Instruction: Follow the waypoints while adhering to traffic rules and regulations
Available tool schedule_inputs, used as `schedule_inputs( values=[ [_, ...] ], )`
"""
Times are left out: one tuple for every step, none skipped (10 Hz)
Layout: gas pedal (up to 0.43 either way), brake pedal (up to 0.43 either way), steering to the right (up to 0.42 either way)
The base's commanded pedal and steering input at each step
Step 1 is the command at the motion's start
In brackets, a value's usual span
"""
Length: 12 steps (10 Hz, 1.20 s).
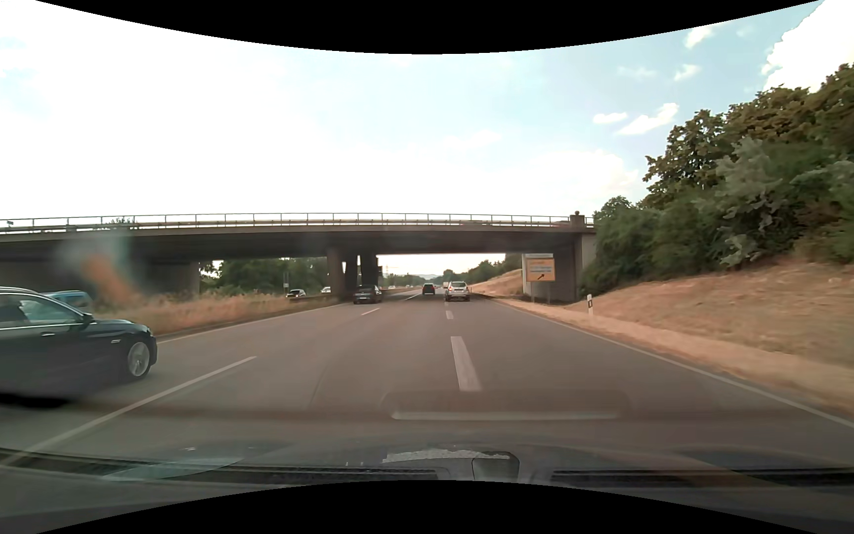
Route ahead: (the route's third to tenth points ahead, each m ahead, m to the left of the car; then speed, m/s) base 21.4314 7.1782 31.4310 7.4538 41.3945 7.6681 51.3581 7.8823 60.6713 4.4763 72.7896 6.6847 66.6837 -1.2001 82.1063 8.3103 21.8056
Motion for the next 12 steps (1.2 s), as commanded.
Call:
schedule_inputs(
  values=[
    [0.189,0.000,-0.001],
    [0.169,0.000,-0.001],
    [0.157,0.000,-0.002],
    [0.157,0.000,-0.003],
    [0.150,0.000,-0.003],
    [0.150,0.000,-0.003],
    [0.150,0.000,-0.004],
    [0.138,0.000,-0.005],
    [0.138,0.000,-0.005],
    [0.130,0.000,-0.005],
    [0.130,0.000,-0.005],
    [0.118,0.000,-0.001]
  ],
)
